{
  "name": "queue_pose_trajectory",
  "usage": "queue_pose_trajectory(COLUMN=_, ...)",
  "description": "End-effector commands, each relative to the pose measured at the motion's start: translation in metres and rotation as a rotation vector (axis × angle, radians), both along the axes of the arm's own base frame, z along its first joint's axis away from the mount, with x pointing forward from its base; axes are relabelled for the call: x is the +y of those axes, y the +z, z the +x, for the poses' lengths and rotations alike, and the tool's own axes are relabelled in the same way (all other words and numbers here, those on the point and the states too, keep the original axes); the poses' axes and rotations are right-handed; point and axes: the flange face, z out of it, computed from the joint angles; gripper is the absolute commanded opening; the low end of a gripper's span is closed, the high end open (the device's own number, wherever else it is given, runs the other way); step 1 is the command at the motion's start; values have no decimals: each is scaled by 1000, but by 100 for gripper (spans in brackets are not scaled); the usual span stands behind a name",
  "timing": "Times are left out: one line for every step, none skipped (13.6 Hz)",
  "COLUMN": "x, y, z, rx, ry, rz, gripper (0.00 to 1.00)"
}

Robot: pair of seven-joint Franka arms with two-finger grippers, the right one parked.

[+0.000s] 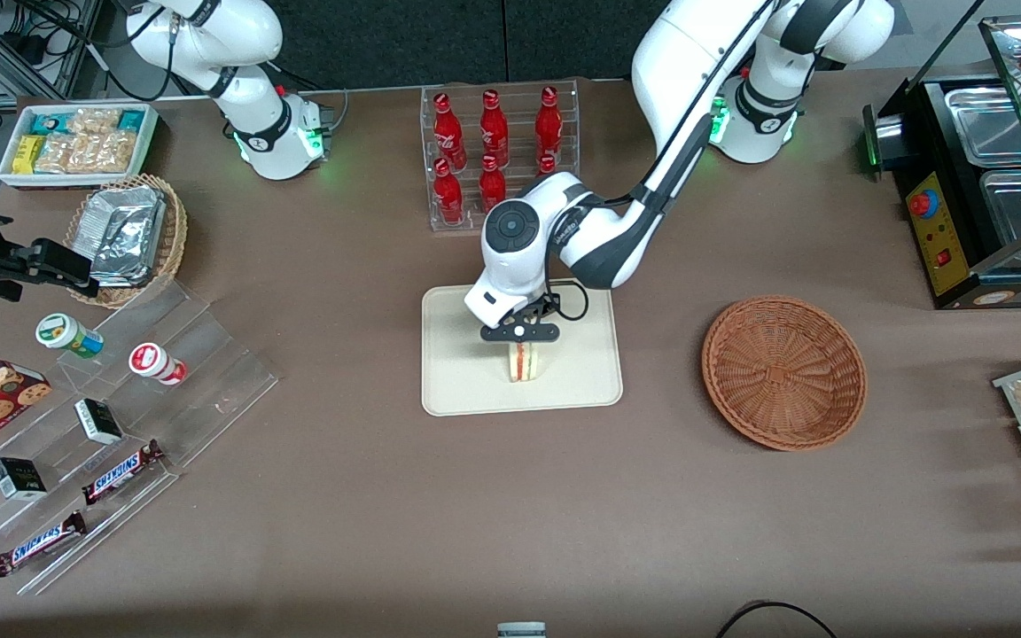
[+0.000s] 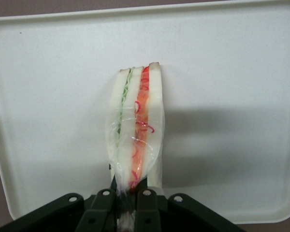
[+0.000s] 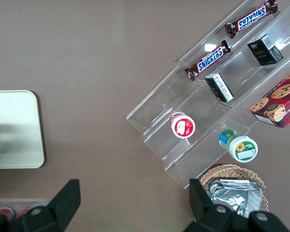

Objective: Place sandwich from basket to tray
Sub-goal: 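Lower the sandwich onto the tray and open the left gripper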

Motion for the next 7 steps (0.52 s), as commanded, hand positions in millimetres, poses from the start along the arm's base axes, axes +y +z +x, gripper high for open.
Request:
queue_pose_trajectory(x=-10, y=-2, z=-3, rx=-12, ry=20, rz=1, gripper=40)
queue_pose_trajectory(x=-9, y=-3, z=-2, rx=-13, ry=27, rz=4, gripper=90)
queue_pose_trajectory(x=-9, y=2, z=-1, rx=-16, ry=30, rz=1, gripper=99)
queue_pose_trajectory(x=-7, y=11, z=2, rx=-21, ry=35, rz=-3, gripper=99)
queue_pose_trajectory(x=-5, y=22, z=6, rx=-33, ry=42, rz=-13, gripper=99)
queue_pose_trajectory(x=-2, y=34, z=8, rx=-39, ry=50, rz=-15, gripper=99)
queue_pose_trajectory(x=3, y=48, z=13, rx=-40, ry=62, rz=-9, gripper=99)
